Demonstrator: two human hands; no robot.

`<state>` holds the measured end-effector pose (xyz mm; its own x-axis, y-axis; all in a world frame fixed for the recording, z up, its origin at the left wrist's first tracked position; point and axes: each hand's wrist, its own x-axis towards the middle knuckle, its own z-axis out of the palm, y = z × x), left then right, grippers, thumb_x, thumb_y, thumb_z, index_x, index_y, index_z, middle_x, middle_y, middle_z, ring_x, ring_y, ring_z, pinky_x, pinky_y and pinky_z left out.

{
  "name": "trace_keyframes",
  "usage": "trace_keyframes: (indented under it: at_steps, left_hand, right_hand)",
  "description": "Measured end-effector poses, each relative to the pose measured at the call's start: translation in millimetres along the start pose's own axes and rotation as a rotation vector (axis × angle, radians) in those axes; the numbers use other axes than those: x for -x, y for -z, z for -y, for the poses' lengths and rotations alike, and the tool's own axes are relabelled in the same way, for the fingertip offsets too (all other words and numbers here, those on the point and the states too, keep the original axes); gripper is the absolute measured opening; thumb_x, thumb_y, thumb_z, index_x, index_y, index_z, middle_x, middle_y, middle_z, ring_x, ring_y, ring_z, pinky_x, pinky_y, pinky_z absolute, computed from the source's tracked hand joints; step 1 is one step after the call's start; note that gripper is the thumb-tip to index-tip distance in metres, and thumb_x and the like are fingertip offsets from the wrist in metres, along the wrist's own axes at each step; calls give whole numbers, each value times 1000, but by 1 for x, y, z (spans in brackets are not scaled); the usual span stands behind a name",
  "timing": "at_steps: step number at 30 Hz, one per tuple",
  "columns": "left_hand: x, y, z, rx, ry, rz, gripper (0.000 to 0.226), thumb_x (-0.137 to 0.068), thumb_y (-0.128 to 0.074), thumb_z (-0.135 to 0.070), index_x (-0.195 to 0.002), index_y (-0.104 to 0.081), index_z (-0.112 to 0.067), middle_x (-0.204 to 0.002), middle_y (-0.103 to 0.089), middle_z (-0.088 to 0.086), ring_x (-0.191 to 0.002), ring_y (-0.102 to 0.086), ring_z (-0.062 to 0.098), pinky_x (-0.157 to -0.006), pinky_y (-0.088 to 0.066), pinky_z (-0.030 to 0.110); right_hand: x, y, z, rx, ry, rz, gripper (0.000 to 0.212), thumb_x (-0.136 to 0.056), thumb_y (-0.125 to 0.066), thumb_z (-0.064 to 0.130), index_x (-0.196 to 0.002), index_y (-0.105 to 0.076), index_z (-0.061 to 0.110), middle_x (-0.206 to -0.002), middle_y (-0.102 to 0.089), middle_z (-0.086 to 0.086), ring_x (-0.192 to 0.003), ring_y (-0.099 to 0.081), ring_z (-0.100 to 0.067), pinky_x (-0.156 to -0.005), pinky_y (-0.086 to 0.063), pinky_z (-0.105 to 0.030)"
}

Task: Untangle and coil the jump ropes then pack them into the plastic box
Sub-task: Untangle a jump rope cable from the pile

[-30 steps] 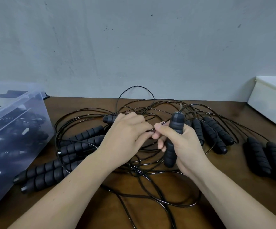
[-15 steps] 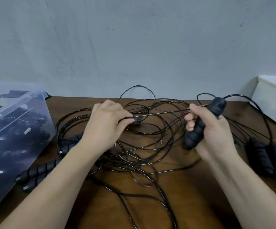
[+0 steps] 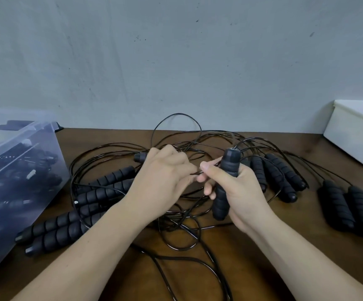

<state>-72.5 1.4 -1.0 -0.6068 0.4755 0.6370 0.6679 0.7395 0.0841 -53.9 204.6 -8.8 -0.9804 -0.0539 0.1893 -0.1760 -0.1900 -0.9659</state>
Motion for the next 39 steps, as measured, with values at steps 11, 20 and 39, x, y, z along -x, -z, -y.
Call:
trace_keyframes:
  at_steps: [11, 20, 39]
  left_hand:
    - [1, 19, 42, -83, 233, -30, 16, -100, -68, -40, -107, -81, -33, -92, -69, -13, -91, -54, 20, -77, -42, 43]
    - [-2, 9, 16, -69, 106, -93, 21, -103, -62, -39, -109, -81, -30, -87, -64, -11, -85, -55, 21, -73, -40, 40]
    - [0, 12, 20, -89, 139, -75, 20, -103, -63, -37, -111, -80, -29, -93, -71, -12, -92, -59, 23, -78, -36, 38]
  right_hand:
    - [-15, 34, 34, -194, 86, -216, 17, -98, -73, 17, -87, -71, 4, -82, -73, -12, -63, -58, -16, -57, -48, -23]
    - [-5, 7, 11, -79, 14, -58, 23, -96, -75, 14, -113, -73, -1, -97, -79, -19, -66, -65, -17, -56, -47, -25]
    - [-9, 16, 23, -174, 19, -135, 15, -95, -74, 17, -98, -70, 3, -89, -74, -16, -61, -56, -17, -54, -44, -26]
